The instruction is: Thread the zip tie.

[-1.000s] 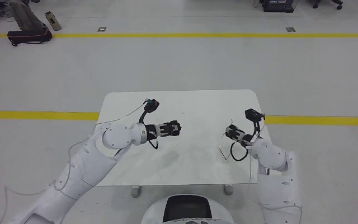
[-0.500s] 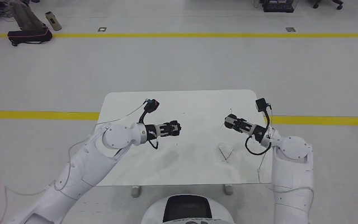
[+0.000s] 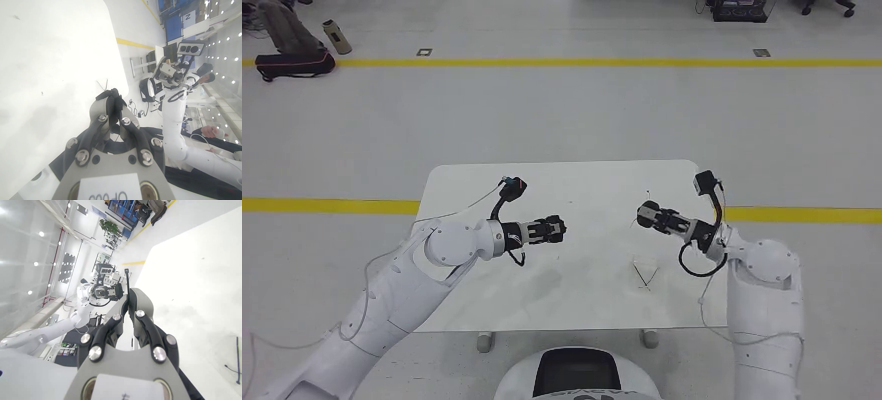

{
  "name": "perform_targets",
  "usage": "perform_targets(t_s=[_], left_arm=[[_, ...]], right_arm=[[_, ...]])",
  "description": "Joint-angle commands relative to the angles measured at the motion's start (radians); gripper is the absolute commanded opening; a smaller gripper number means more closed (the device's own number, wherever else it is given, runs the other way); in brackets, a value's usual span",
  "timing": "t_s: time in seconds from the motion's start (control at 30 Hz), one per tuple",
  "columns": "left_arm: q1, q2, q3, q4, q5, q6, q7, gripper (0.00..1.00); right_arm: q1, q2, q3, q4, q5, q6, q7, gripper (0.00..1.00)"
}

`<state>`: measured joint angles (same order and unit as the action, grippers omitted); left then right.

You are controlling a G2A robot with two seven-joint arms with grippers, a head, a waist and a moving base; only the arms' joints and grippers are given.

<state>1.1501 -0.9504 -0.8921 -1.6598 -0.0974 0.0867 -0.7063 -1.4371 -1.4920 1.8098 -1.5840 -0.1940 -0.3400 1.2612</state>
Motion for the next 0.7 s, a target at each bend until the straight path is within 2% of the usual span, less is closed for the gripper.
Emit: perform_targets(t_s=[0.0, 0.17, 0.27, 0.4, 0.47, 0.67], left_arm=[[-0.009, 0.000, 0.003, 0.000, -0.011, 0.011, -0.041, 0.00], [-0.043, -0.005, 0.005, 0.023, -0.125, 0.038, -0.166, 0.00], [-0.062, -0.009, 0.011, 0.039, -0.155, 0.047, -0.200, 0.00], [-0.071, -0.018, 0.021, 0.051, -0.217, 0.058, -0.192, 0.00], [-0.077, -0.022, 0.024, 0.051, -0.197, 0.042, -0.141, 0.00], [-0.077, -0.022, 0.024, 0.051, -0.197, 0.042, -0.141, 0.00]], right_arm=[[-0.007, 0.010, -0.006, -0.017, 0.025, 0.000, -0.016, 0.00], [-0.013, 0.045, -0.031, -0.062, 0.061, 0.000, -0.003, 0.00], [-0.015, 0.065, -0.047, -0.075, 0.089, 0.000, -0.007, 0.00], [-0.016, 0.086, -0.065, -0.081, 0.145, 0.000, 0.008, 0.00], [-0.018, 0.094, -0.071, -0.069, 0.174, 0.000, 0.027, 0.00], [-0.018, 0.094, -0.071, -0.069, 0.174, 0.000, 0.027, 0.00]])
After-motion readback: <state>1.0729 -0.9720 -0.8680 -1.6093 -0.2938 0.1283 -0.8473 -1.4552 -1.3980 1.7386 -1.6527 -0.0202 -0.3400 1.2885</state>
